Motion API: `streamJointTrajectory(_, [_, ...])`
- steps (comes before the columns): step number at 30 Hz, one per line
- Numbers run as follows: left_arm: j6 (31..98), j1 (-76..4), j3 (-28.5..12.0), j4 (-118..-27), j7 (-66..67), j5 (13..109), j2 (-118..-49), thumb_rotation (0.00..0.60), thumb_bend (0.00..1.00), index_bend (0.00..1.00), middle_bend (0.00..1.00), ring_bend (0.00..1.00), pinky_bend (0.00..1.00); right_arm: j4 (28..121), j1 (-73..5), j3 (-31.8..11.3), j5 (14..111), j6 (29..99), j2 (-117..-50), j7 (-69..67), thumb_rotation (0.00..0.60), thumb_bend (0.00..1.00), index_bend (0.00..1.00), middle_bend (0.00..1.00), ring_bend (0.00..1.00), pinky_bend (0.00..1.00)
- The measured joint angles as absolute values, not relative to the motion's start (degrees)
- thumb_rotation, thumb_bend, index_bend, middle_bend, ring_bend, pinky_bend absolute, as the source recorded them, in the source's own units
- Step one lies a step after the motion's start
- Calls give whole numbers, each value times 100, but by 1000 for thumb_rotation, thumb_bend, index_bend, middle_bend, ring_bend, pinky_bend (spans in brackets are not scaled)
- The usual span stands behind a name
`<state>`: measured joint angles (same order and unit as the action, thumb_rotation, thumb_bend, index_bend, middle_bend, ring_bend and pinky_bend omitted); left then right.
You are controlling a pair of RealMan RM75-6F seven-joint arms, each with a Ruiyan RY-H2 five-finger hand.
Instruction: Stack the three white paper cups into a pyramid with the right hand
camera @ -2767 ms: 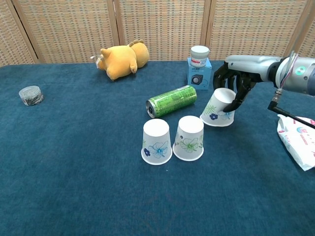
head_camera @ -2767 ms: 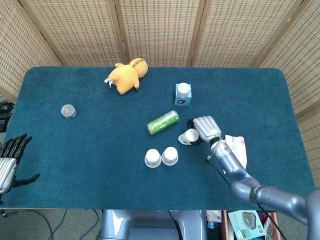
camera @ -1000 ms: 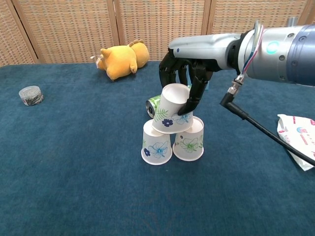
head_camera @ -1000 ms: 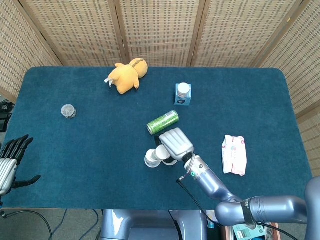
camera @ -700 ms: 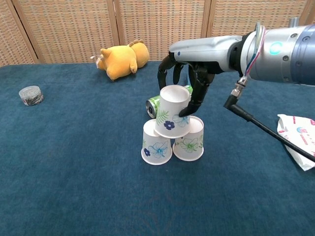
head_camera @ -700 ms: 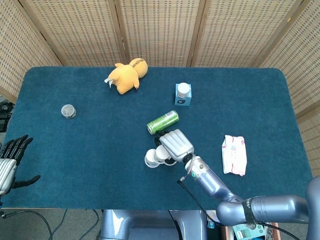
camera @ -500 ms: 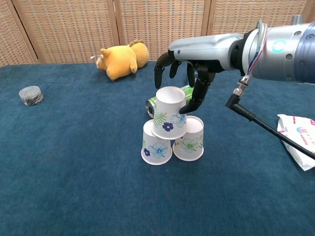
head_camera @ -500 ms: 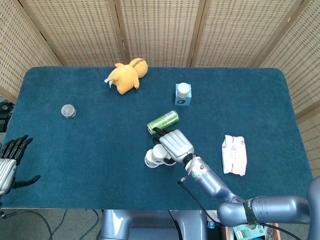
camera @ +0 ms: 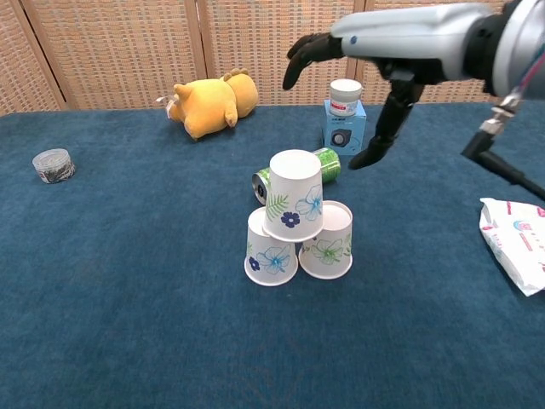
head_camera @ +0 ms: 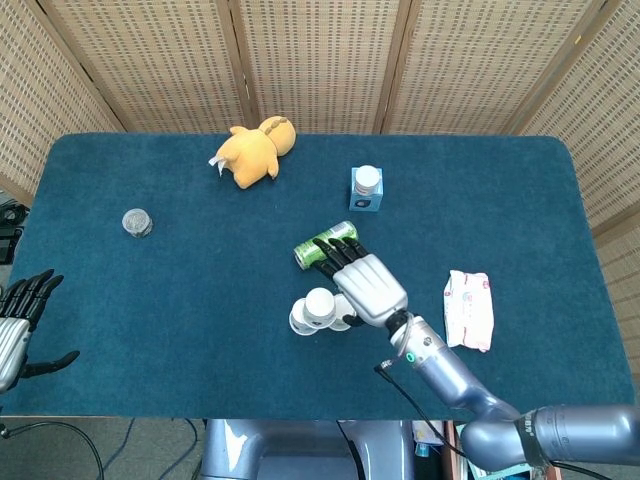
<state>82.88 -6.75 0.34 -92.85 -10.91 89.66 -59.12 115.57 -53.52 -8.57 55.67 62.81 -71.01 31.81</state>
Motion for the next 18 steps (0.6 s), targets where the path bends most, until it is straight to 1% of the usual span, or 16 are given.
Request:
streamJointTrajectory(1, [8309,-669,39,-9281,-1115,8988,-5908,600,168,0,0,0,0,11576,-5203,-778,5844,6426,-7011,3095,600,9,99,0,0,0])
streamJointTrajectory(2, [8338,-660,45,-9274,-1137,9017,-5905,600,169,0,0,0,0,11578,-5078,-711,6075,6548,-6943,3016,600,0,83,0,0,0])
streamJointTrajectory(4, [8370,-649,54,-9266,-1154,9049,-5904,600,169,0,0,0,0,11555,-4767,-537,6657,6851,-6788,2790,600,0,51,0,0,0])
streamJointTrajectory(6, [8401,-639,65,-9262,-1163,9088,-5906,600,169,0,0,0,0,11488,-4460,-362,7171,7157,-6657,2544,600,0,41,0,0,0])
streamJointTrajectory(9, [8483,-606,93,-9260,-1169,9165,-5914,600,168,0,0,0,0,11208,-3836,-4,7965,7821,-6454,2096,600,0,34,0,0,0])
streamJointTrajectory(13, [8614,-538,121,-9248,-1170,9228,-5937,600,169,0,0,0,0,10338,-2856,471,8769,8906,-6328,1332,600,0,4,0,0,0])
streamJointTrajectory(18, [8771,-471,156,-9251,-1124,9354,-5963,600,169,0,0,0,0,9303,-1757,879,9051,9699,-6352,390,600,0,0,0,0,0])
